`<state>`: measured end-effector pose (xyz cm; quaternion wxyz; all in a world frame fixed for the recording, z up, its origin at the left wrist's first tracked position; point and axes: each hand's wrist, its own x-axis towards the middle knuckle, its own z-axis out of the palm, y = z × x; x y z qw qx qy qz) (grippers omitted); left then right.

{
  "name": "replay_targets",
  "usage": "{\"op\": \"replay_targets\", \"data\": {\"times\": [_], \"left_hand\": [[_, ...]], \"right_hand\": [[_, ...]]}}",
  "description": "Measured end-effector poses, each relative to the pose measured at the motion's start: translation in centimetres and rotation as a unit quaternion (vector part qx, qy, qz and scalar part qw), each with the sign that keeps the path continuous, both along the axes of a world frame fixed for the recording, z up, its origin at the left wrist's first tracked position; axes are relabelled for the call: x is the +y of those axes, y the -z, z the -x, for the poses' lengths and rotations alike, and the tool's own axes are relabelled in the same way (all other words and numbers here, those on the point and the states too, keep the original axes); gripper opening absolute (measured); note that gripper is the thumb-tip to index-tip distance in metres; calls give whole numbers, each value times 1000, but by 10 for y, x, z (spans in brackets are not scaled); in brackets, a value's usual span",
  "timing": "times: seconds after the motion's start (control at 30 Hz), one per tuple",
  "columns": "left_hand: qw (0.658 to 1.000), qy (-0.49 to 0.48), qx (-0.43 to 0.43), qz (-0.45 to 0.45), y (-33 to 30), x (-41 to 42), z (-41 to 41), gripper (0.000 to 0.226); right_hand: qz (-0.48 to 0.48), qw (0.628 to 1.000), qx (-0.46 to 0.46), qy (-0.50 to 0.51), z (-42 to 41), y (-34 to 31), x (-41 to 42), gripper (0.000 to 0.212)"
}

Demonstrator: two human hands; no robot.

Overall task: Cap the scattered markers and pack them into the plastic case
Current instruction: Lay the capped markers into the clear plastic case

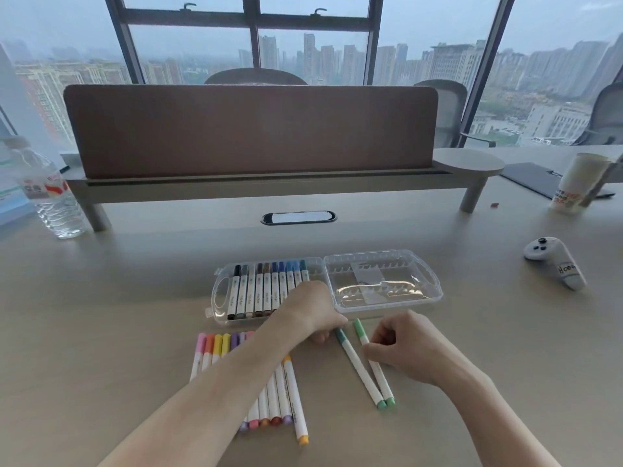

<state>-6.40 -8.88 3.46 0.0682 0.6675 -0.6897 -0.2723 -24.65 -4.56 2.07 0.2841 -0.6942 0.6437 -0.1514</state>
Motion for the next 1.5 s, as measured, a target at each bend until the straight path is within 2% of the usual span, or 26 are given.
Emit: {"op": "replay_targets", "data": {"times": [0.27, 0.5, 0.63, 0.73, 0.83, 0.97, 1.2, 1.5], "left_hand": [[999, -3, 11, -32, -3, 3, 5, 19], [998, -46, 46, -25, -1, 5, -3, 24], [987, -72, 136, -50, -5, 0, -11, 26], [974, -89, 197, -62, -15, -3, -17, 22], [969, -90, 223, -46, -23, -8, -26, 23], [965, -59, 256, -20, -30, -17, -40, 24], [960, -36, 274, 45, -27, -30, -52, 27], [956, -57, 271, 98, -23, -68, -70, 14]], "right_hand": [[0, 1000, 6, -16, -10, 3, 4, 26], [18, 999, 8, -34, -10, 2, 6, 15], [22, 998, 8, -51, -14, -1, 10, 42], [7, 998, -9, -59, -18, -3, 11, 44], [-3, 997, -23, -77, -23, -5, 11, 27], [3, 996, -31, -85, -31, -4, 8, 19], [12, 997, -65, -26, -48, -7, -5, 23], [70, 994, -79, -3, -71, -5, -39, 25]]}}
